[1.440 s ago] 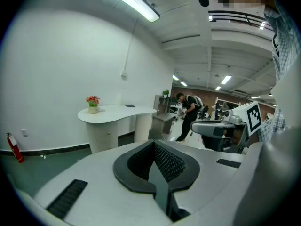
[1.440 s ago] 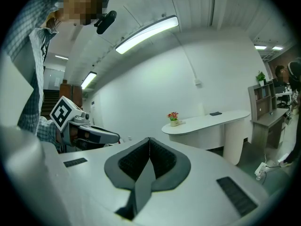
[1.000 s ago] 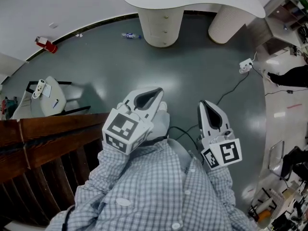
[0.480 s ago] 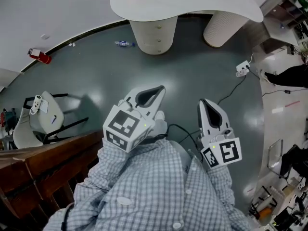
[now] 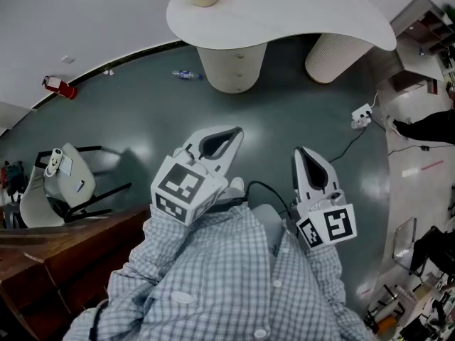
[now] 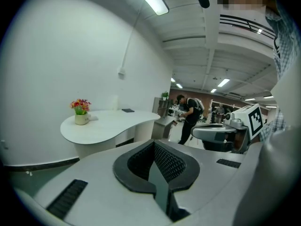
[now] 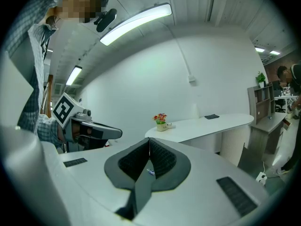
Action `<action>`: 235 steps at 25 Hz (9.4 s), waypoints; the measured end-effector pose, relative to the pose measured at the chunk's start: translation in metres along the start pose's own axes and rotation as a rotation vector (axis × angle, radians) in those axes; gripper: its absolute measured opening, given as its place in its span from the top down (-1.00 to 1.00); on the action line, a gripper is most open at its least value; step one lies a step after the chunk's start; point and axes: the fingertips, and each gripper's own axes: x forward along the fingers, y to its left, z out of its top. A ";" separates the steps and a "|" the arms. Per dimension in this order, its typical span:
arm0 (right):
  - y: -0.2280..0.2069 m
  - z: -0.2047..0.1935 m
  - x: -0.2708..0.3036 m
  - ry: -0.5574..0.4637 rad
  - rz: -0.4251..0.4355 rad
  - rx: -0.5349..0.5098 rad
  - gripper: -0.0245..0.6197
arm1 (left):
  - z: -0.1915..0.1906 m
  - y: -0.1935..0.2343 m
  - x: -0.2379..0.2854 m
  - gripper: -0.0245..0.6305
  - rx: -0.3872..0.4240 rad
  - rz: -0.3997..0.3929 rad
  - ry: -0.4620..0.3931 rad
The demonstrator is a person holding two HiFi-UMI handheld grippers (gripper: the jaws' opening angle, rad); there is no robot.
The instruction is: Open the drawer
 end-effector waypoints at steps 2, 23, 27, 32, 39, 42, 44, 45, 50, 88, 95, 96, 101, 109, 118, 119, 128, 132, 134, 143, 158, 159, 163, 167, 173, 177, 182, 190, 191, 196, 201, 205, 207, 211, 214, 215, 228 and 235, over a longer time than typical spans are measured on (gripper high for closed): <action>-0.002 0.001 0.007 0.000 0.003 0.003 0.90 | 0.002 0.008 0.003 0.92 -0.003 0.007 -0.003; -0.051 0.001 0.070 0.058 0.111 -0.003 0.90 | 0.010 0.059 0.034 0.92 -0.078 0.148 -0.017; -0.067 0.002 0.088 0.079 0.168 -0.012 0.90 | 0.015 0.065 0.049 0.92 -0.102 0.192 -0.019; -0.092 0.009 0.116 0.104 0.251 -0.035 0.90 | 0.028 0.077 0.076 0.92 -0.136 0.256 -0.032; -0.126 0.013 0.150 0.152 0.384 -0.072 0.90 | 0.042 0.091 0.108 0.92 -0.191 0.367 -0.053; -0.137 0.014 0.159 0.161 0.424 -0.079 0.90 | 0.046 0.094 0.119 0.92 -0.202 0.405 -0.064; -0.143 0.015 0.166 0.170 0.468 -0.088 0.90 | 0.049 0.095 0.125 0.92 -0.215 0.440 -0.071; -0.146 0.014 0.169 0.176 0.494 -0.095 0.90 | 0.050 0.095 0.128 0.92 -0.222 0.460 -0.075; -0.152 -0.002 0.182 0.230 0.594 -0.116 0.90 | 0.051 0.097 0.133 0.92 -0.250 0.544 -0.089; -0.145 -0.194 0.305 0.479 0.551 -0.239 0.90 | -0.101 0.174 0.131 0.92 -0.452 0.624 -0.046; -0.145 -0.237 0.340 0.506 0.537 -0.252 0.90 | -0.128 0.196 0.151 0.92 -0.447 0.598 -0.060; -0.146 -0.243 0.345 0.509 0.529 -0.252 0.90 | -0.131 0.201 0.153 0.92 -0.447 0.600 -0.062; -0.152 -0.270 0.374 0.515 0.477 -0.245 0.90 | -0.147 0.218 0.156 0.92 -0.454 0.616 -0.075; -0.167 -0.307 0.421 0.538 0.429 -0.237 0.90 | -0.171 0.231 0.172 0.92 -0.472 0.611 -0.067; -0.166 -0.356 0.459 0.576 0.404 -0.260 0.90 | -0.211 0.251 0.183 0.92 -0.520 0.607 -0.056; -0.167 -0.362 0.462 0.582 0.401 -0.262 0.90 | -0.216 0.254 0.184 0.92 -0.522 0.608 -0.056; -0.173 -0.402 0.485 0.617 0.383 -0.257 0.90 | -0.244 0.288 0.203 0.92 -0.511 0.632 -0.083; -0.179 -0.416 0.494 0.632 0.367 -0.257 0.89 | -0.256 0.300 0.216 0.92 -0.513 0.639 -0.083; -0.183 -0.423 0.498 0.644 0.361 -0.254 0.90 | -0.263 0.304 0.224 0.92 -0.521 0.635 -0.081; -0.200 -0.458 0.516 0.679 0.317 -0.238 0.89 | -0.298 0.319 0.251 0.92 -0.564 0.621 -0.065; -0.201 -0.390 0.516 0.462 0.277 -0.135 0.62 | -0.306 0.327 0.260 0.92 -0.582 0.617 -0.050; -0.201 -0.382 0.515 0.442 0.275 -0.124 0.57 | -0.305 0.327 0.260 0.92 -0.581 0.617 -0.052; -0.192 -0.350 0.516 0.356 0.283 -0.099 0.50 | -0.299 0.328 0.258 0.92 -0.581 0.620 -0.059; -0.183 -0.325 0.515 0.285 0.288 -0.105 0.50 | -0.297 0.326 0.257 0.92 -0.586 0.620 -0.065; -0.182 -0.305 0.518 0.242 0.265 -0.099 0.50 | -0.292 0.324 0.254 0.92 -0.587 0.618 -0.073; -0.179 -0.296 0.521 0.227 0.247 -0.117 0.66 | -0.287 0.322 0.251 0.92 -0.583 0.617 -0.076; -0.179 -0.297 0.519 0.233 0.225 -0.133 0.66 | -0.285 0.317 0.247 0.91 -0.569 0.612 -0.079; -0.180 -0.296 0.518 0.248 0.188 -0.135 0.67 | -0.281 0.307 0.241 0.92 -0.555 0.602 -0.073; -0.180 -0.297 0.517 0.250 0.183 -0.136 0.67 | -0.281 0.306 0.241 0.92 -0.554 0.600 -0.073; -0.180 -0.298 0.517 0.253 0.172 -0.139 0.67 | -0.281 0.302 0.238 0.92 -0.549 0.594 -0.075; -0.178 -0.301 0.509 0.262 0.178 -0.148 0.68 | -0.280 0.299 0.235 0.92 -0.542 0.593 -0.073; -0.169 -0.307 0.480 0.275 0.214 -0.158 0.67 | -0.278 0.295 0.231 0.92 -0.533 0.593 -0.075; -0.165 -0.312 0.464 0.289 0.220 -0.156 0.68 | -0.277 0.291 0.228 0.92 -0.528 0.594 -0.075; -0.157 -0.319 0.436 0.316 0.221 -0.148 0.67 | -0.273 0.280 0.223 0.92 -0.516 0.591 -0.071; -0.153 -0.325 0.417 0.336 0.223 -0.144 0.67 | -0.269 0.268 0.222 0.92 -0.512 0.584 -0.064; -0.152 -0.327 0.411 0.343 0.225 -0.142 0.67 | -0.269 0.264 0.221 0.92 -0.512 0.582 -0.061; -0.130 -0.348 0.335 0.448 0.257 -0.128 0.67 | -0.267 0.228 0.187 0.92 -0.545 0.607 -0.025; -0.121 -0.357 0.304 0.491 0.273 -0.123 0.67 | -0.258 0.217 0.173 0.92 -0.524 0.603 -0.022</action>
